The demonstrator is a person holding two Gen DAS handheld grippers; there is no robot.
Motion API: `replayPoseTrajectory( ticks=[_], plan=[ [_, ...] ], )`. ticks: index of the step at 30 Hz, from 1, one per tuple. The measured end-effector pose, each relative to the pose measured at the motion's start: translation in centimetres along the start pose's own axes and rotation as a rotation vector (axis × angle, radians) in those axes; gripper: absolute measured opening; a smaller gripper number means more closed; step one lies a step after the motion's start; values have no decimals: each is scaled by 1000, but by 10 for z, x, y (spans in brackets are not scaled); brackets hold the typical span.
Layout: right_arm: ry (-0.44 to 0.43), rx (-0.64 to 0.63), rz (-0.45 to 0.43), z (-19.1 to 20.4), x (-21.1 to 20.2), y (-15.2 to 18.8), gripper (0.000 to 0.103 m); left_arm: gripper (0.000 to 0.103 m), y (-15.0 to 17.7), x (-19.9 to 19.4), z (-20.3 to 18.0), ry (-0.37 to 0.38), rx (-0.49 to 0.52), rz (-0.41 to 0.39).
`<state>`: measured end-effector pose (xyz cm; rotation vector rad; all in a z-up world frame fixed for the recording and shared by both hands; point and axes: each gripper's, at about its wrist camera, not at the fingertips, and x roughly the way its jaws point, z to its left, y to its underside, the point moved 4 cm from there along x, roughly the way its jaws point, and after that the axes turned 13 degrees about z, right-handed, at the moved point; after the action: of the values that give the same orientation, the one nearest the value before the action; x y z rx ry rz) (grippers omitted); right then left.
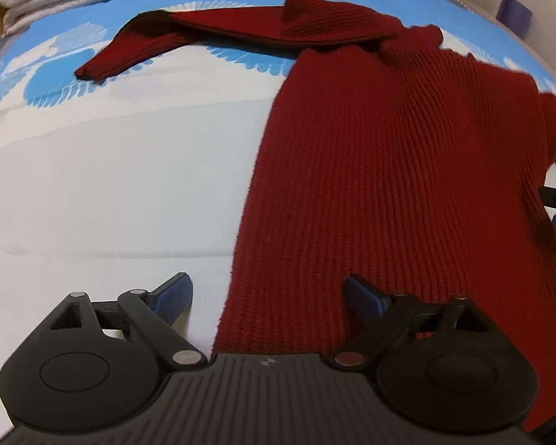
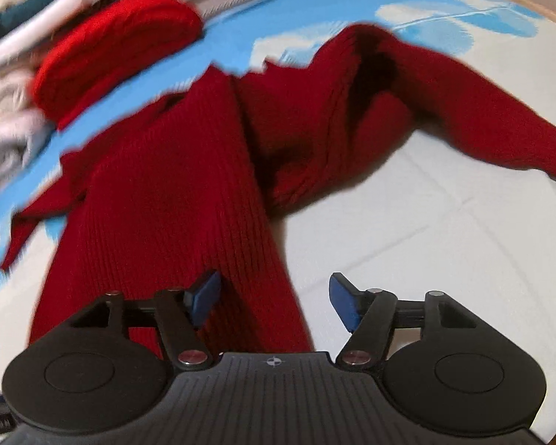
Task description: Fold small clothes
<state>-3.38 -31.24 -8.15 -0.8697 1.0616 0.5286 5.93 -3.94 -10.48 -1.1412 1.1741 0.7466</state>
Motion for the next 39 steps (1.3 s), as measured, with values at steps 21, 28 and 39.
replayPoseTrajectory(
  ticks=[21,28,39],
  plan=[
    [-112,-229,52,17,-14,18,19,14,65,-51,23,41,77,-84],
    [-210,134,-57,-49,-42,-19,61,71,16,-71,55,92,-154,-155],
    [-306,565,-83,-123,-7,-89,69,87,-204,11,19,176,-241,-93]
  ],
)
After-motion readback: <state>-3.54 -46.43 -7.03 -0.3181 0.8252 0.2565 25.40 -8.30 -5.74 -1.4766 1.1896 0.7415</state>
